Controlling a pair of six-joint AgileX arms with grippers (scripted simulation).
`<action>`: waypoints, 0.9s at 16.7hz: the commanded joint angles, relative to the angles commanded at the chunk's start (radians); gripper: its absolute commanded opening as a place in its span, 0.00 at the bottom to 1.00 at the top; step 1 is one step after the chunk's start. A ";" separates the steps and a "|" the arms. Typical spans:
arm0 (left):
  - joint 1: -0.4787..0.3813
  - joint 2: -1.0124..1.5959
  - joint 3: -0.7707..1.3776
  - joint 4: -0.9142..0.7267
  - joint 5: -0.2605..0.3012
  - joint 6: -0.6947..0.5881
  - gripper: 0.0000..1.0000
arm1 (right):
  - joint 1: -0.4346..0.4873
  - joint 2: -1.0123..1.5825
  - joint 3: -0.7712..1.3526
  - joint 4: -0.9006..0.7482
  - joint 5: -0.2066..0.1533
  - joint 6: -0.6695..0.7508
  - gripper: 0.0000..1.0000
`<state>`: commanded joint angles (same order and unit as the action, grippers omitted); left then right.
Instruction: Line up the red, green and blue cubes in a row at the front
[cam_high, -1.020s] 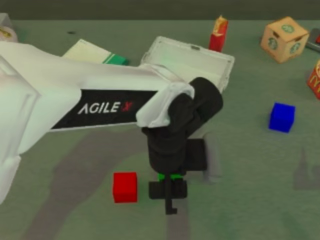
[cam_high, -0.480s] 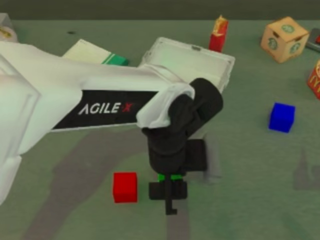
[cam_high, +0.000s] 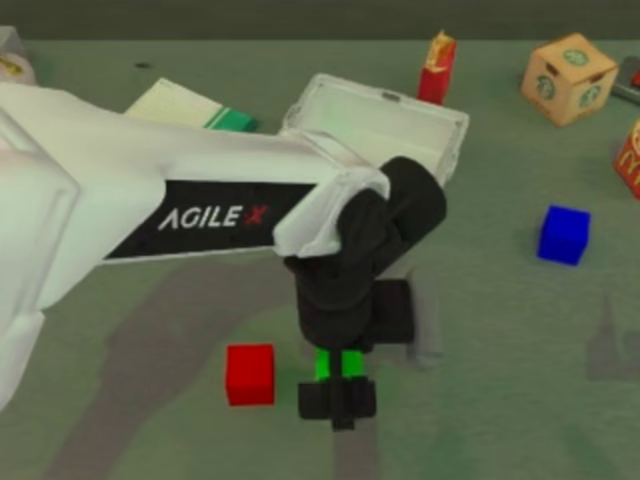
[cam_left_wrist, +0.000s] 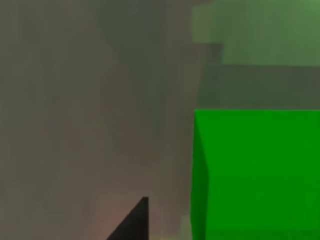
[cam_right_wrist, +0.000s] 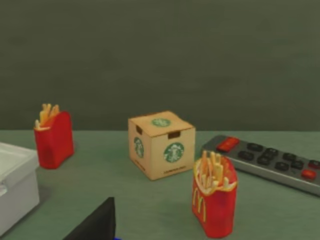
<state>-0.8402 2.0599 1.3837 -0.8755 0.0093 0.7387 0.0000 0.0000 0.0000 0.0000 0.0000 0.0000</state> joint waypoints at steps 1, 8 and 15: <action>0.000 0.000 0.000 0.000 0.000 0.000 1.00 | 0.000 0.000 0.000 0.000 0.000 0.000 1.00; 0.002 -0.001 0.000 0.000 0.000 0.000 1.00 | 0.000 0.000 0.000 0.000 0.000 0.000 1.00; 0.014 -0.059 0.122 -0.194 0.000 0.001 1.00 | 0.000 0.000 0.000 0.000 0.000 0.000 1.00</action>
<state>-0.8262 2.0006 1.5061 -1.0696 0.0097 0.7399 0.0000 0.0000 0.0000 0.0000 0.0000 0.0000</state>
